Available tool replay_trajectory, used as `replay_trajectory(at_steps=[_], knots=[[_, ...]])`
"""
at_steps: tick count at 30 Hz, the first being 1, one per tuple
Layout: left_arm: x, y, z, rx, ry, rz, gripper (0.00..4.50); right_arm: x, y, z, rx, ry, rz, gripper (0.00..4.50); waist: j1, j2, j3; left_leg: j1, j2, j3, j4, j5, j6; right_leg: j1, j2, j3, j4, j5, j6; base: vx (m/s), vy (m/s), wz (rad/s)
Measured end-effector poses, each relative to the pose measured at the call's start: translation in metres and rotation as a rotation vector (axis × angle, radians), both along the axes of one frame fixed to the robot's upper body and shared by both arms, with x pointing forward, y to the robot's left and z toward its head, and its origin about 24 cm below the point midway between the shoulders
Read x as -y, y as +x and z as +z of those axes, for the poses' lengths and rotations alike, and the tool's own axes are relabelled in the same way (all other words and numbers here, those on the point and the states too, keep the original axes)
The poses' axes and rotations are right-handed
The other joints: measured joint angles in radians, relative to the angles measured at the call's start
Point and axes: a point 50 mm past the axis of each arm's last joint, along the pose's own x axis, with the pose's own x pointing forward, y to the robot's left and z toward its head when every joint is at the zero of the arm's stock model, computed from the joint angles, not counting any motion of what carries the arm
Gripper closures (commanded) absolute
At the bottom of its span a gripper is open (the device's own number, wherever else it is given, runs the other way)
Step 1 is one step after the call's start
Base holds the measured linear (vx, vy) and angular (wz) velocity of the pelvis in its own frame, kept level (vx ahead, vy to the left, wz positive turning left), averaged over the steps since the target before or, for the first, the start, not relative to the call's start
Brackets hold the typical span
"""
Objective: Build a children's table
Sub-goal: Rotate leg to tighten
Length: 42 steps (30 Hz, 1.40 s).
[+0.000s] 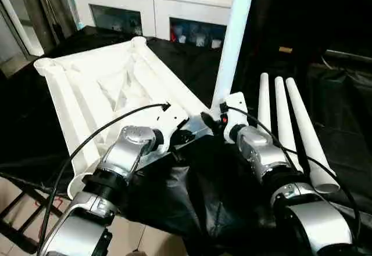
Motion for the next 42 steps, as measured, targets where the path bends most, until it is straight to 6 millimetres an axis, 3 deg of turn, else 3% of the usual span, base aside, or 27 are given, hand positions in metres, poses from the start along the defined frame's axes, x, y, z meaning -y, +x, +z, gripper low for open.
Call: replay_trajectory(at_steps=[2,6,13,25,32,36,42], knots=[[-0.003,-0.001,0.0,0.003,0.003,-0.013,4.5,0.0,-0.001,0.0,0.009,-0.002,0.028,0.65,-0.001,0.0,0.0,-0.001,0.0,0.0,0.0,0.0,0.0,0.0,0.0,0.0,0.0,0.0,0.0,0.0,0.0,0.0],[-0.014,-0.004,0.001,0.008,0.009,-0.047,4.5,0.003,-0.004,0.001,0.022,0.018,0.163,0.65,-0.008,-0.001,0.0,-0.001,0.0,0.0,-0.001,0.0,0.0,-0.001,0.0,0.0,0.0,0.0,0.0,0.0,0.0,0.0],[-0.039,-0.021,0.004,-0.033,0.0,-0.235,4.5,0.019,-0.024,0.002,0.022,0.055,0.526,0.65,-0.003,-0.002,0.001,-0.002,0.001,0.0,-0.001,0.001,0.005,-0.002,0.0,-0.001,-0.001,-0.001,-0.001,0.0,0.0,0.0],[-0.054,-0.034,0.007,-0.098,0.007,-0.371,4.5,0.026,-0.041,0.005,-0.044,0.091,0.765,1.62,0.022,-0.004,0.002,-0.001,0.001,0.0,0.001,0.0,0.003,-0.002,0.0,-0.001,-0.001,-0.001,-0.001,0.0,0.0,0.0],[-0.051,-0.032,0.004,-0.082,0.003,-0.33,4.5,0.022,-0.039,0.003,-0.039,0.09,0.695,1.71,0.018,-0.004,0.002,-0.001,0.001,0.0,0.001,0.0,0.002,-0.002,0.0,-0.001,0.0,-0.001,-0.001,0.0,0.0,0.0],[-0.038,-0.018,0.001,-0.03,0.003,-0.185,4.5,0.012,-0.019,0.001,-0.015,0.05,0.403,1.72,0.003,-0.005,0.002,0.0,0.001,0.0,0.001,0.003,-0.001,0.0,0.0,0.0,0.001,0.002,0.0,0.0,0.0,0.0],[-0.006,-0.001,0.001,-0.006,-0.006,-0.028,4.5,0.007,0.0,0.003,-0.015,0.042,0.059,1.73,-0.002,-0.004,0.002,0.0,0.0,0.0,0.0,0.005,-0.001,-0.001,0.0,0.0,0.001,0.002,0.0,0.0,0.0,0.0]])
